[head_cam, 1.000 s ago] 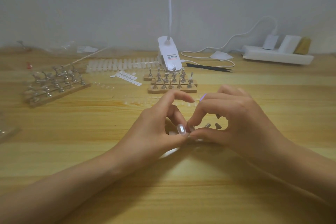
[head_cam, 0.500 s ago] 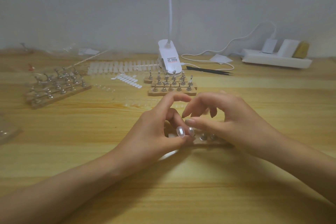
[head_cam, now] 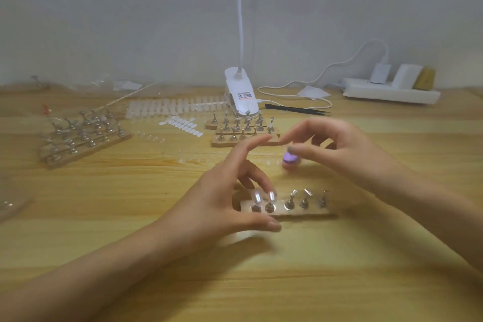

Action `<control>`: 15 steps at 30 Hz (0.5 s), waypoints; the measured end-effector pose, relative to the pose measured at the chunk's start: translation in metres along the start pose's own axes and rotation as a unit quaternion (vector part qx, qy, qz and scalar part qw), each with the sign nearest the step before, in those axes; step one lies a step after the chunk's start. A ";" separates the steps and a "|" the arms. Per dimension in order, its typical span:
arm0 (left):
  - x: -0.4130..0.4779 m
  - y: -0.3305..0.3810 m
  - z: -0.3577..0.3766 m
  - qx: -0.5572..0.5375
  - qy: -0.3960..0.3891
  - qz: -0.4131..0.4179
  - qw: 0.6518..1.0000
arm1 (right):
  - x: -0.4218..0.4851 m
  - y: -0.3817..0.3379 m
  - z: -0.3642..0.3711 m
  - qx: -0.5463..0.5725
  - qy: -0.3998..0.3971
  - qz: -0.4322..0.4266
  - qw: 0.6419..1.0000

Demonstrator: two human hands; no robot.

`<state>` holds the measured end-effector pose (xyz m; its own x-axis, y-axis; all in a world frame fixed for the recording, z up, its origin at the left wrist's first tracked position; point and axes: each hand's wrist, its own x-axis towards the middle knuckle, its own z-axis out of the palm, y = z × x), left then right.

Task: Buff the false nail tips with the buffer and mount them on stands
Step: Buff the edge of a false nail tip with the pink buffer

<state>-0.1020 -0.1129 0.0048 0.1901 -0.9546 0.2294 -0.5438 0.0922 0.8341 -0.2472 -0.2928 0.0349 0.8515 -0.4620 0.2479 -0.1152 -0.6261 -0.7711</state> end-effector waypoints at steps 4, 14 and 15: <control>0.009 0.005 -0.021 -0.033 0.010 -0.001 0.999 | 0.004 0.024 -0.010 -0.106 -0.010 0.016 0.994; 0.042 -0.007 -0.044 0.346 -0.035 -0.031 0.937 | 0.005 0.039 -0.008 -0.119 0.022 -0.035 0.992; 0.044 -0.008 -0.042 0.362 -0.036 -0.029 0.931 | 0.006 0.040 -0.011 -0.100 0.035 -0.027 0.994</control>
<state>-0.0549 -0.1433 0.0289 0.1959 -0.9707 0.1392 -0.9477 -0.1509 0.2814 -0.2529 -0.3280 0.0118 0.8218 -0.4636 0.3313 -0.1763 -0.7597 -0.6259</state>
